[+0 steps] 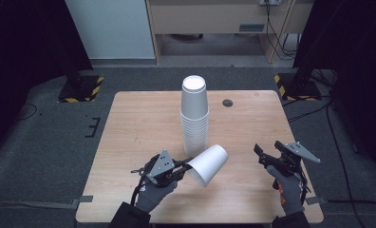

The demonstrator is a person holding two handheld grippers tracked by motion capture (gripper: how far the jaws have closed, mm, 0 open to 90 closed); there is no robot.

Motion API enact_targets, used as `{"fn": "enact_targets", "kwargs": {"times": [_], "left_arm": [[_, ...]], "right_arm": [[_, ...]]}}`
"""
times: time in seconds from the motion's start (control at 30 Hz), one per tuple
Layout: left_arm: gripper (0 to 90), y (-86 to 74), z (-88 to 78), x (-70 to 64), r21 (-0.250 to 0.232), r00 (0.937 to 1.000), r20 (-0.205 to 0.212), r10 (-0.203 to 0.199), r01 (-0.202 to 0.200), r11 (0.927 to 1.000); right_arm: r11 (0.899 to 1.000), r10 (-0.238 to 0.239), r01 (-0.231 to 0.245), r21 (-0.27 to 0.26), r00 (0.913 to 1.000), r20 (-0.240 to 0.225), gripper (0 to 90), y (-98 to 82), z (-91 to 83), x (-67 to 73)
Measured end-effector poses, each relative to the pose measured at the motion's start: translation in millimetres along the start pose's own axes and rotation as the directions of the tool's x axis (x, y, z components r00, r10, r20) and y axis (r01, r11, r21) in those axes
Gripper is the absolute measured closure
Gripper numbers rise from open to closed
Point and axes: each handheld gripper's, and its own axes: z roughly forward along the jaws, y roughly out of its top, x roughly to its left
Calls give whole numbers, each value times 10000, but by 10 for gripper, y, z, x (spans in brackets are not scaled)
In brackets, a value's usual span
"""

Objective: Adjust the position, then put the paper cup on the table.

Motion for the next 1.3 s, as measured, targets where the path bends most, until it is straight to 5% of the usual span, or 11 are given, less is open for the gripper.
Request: {"fn": "enact_targets", "kwargs": {"times": [0.53, 0.8, 1.2, 1.3], "left_arm": [[854, -113, -282, 119, 919, 9982, -155, -581, 593, 9940], [855, -175, -470, 209, 1185, 9939, -629, -902, 972, 9882], [854, -210, -761, 363, 1124, 9733, -1885, -1310, 1539, 9817], [855, -229, -849, 416, 1071, 9641, -2211, -1469, 1738, 9789]], "right_arm": [[9965, -638, 637, 546, 9980, 4, 91, -46, 47, 54], [9909, -1012, 994, 913, 9948, 146, 88, -80, 86, 77], [9819, -1324, 1265, 1407, 9906, 337, 91, -170, 122, 61], [9794, -1394, 1323, 1524, 9896, 364, 91, -191, 137, 44]]}}
